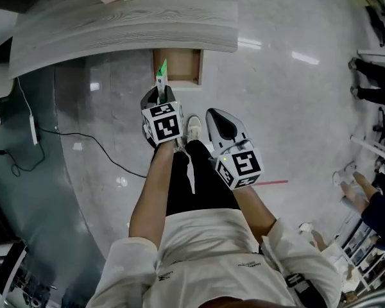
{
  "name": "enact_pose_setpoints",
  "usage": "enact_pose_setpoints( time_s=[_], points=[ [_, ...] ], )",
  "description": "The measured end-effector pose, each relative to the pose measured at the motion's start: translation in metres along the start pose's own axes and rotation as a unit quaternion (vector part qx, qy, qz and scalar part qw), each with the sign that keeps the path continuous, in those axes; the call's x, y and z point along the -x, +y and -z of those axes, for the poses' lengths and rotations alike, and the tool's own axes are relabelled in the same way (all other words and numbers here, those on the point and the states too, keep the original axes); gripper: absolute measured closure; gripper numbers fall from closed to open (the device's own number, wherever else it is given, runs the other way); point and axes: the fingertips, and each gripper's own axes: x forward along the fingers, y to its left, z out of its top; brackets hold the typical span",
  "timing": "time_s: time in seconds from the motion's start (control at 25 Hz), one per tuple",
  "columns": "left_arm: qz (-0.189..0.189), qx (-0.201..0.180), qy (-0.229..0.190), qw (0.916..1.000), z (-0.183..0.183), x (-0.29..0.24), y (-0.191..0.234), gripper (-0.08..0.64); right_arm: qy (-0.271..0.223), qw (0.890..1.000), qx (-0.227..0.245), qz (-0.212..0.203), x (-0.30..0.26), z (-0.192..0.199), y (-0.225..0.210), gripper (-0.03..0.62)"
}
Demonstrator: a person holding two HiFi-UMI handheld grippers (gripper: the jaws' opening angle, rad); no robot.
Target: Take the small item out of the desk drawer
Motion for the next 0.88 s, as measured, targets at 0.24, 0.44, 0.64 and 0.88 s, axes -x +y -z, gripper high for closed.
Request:
enact_pose_setpoints(
  time_s=[0.24,0.44,0.64,0.88],
  points=[
    [0.01,-0.002,-0.012,0.9999,-0.014,0.052,-0.011,0.459,-0.007,1.0,-0.001,0.006,0.026,-0.029,0.015,0.561],
    [0.02,-0.018,-0.041,0.9988,-0.037,0.095,-0.021,0.459,-0.022,1.0,0.003,0.003,0.041,-0.057,0.025,0.561],
    [0.025,-0.029,-0.072,0.9967,-0.063,0.144,-0.029,0.46,-0.043,0.999,0.003,0.002,0.062,-0.085,0.036,0.561],
    [0.03,-0.034,-0.109,0.993,-0.089,0.203,-0.035,0.46,-0.065,0.998,0.013,-0.007,0.086,-0.119,0.056,0.561]
  ],
)
